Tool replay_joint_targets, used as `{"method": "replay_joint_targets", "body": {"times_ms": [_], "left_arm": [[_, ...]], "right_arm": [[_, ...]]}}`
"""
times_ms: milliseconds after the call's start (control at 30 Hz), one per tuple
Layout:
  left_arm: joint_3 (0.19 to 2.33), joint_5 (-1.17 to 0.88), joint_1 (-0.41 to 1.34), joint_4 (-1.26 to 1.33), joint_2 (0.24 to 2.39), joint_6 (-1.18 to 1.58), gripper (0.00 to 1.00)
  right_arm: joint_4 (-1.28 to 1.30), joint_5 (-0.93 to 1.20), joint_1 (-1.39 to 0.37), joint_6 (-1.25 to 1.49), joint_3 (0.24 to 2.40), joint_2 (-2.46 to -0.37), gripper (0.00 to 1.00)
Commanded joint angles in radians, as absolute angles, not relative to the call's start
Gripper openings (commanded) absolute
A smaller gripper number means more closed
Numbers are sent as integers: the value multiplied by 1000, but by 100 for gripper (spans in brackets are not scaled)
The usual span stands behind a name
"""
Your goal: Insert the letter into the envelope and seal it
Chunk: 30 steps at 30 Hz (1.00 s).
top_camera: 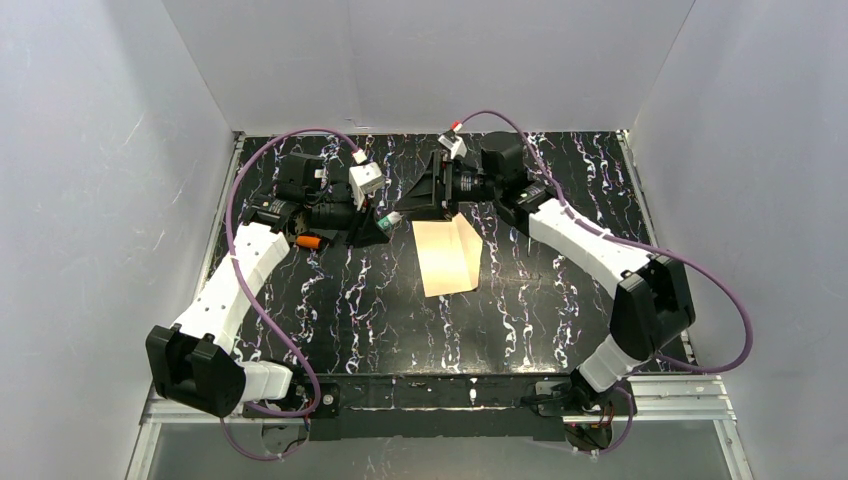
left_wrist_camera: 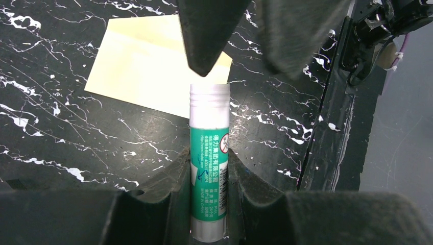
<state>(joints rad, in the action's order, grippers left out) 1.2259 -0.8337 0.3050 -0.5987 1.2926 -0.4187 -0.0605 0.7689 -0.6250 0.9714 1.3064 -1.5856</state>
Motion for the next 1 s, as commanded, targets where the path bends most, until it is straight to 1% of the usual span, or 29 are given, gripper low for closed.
{"method": "replay_joint_targets", "body": {"times_ms": [0, 133, 167, 200, 367, 467, 500, 533, 567, 667, 700, 800, 967], "left_arm": [[1264, -887, 309, -594, 1279, -416, 0], [1267, -894, 308, -594, 1277, -415, 0], [1266, -894, 310, -595, 1276, -415, 0], [1265, -893, 310, -595, 1276, -416, 0], [1271, -883, 309, -597, 1273, -408, 0], [1274, -868, 310, -597, 1276, -406, 0], [1271, -865, 309, -597, 1276, -407, 0], [1270, -864, 310, -598, 1276, -409, 0], [1268, -861, 310, -599, 1274, -411, 0], [1252, -835, 308, -608, 1262, -431, 0], [1245, -826, 306, -613, 1257, -441, 0], [1223, -816, 285, -616, 1247, -453, 0], [1205, -829, 254, -609, 1253, -449, 0]], "right_arm": [[-126, 787, -645, 1010, 1370, -1636, 78], [-123, 797, -661, 1002, 1393, -1660, 69], [-136, 798, -664, 1005, 1393, -1661, 64], [-147, 806, -665, 1009, 1394, -1663, 62], [-188, 829, -672, 1043, 1401, -1679, 31], [-210, 841, -675, 1060, 1396, -1679, 19], [-224, 845, -674, 1067, 1393, -1676, 14], [-231, 846, -673, 1070, 1392, -1673, 3], [-226, 839, -673, 1064, 1392, -1671, 1], [-203, 812, -651, 1055, 1378, -1651, 1], [-238, 819, -634, 1084, 1359, -1644, 1], [-456, 858, -566, 1256, 1285, -1609, 1], [-718, 918, -452, 1499, 1230, -1576, 1]]}}
